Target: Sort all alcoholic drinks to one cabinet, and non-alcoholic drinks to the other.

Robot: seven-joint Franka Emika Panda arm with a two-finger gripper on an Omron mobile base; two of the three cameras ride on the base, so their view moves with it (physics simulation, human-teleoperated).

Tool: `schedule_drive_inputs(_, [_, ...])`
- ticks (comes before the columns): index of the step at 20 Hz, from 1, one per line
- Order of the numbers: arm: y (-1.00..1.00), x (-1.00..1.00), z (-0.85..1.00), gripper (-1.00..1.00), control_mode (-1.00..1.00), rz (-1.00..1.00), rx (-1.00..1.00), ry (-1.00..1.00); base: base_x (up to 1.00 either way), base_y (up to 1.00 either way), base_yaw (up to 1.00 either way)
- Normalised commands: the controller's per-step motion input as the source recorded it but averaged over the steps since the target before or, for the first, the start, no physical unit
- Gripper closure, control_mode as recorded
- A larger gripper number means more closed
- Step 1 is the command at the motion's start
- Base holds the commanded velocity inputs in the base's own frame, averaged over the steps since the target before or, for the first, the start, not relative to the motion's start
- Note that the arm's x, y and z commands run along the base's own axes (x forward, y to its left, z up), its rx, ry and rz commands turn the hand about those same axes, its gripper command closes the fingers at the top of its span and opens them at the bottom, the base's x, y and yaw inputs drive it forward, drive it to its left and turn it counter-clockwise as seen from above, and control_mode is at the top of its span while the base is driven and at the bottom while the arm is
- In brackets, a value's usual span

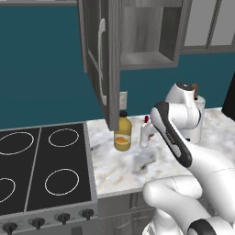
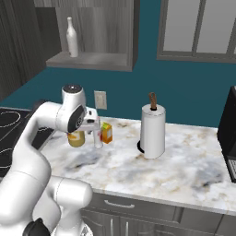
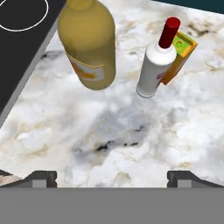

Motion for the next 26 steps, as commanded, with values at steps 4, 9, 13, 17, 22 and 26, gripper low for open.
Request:
schedule_drive_inputs(4, [-0.04,0.22,-0.55,-1.0,-1.0,0.0,-0.08,0.0,0.0,0.0,0.0])
schedule_drive_inputs(9, [0.0,0.53,-0.26,-1.0,-1.0,0.0,-0.06,0.0,0.0,0.0,0.0])
schedule_drive_inputs(13, [-0.03,0.36,-0.21,-1.0,-1.0,0.0,-0.02,0.0,0.0,0.0,0.0])
schedule_drive_inputs(17, [-0.09,0.32,-0.08,-1.0,-1.0,0.0,0.0,0.0,0.0,0.0,0.0])
schedule_drive_inputs(22, [0.0,0.36,-0.01,-1.0,-1.0,-0.02,0.0,0.0,0.0,0.0,0.0])
schedule_drive_inputs(26, [0.0,0.28,-0.01,-1.0,-1.0,-0.06,0.0,0.0,0.0,0.0,0.0])
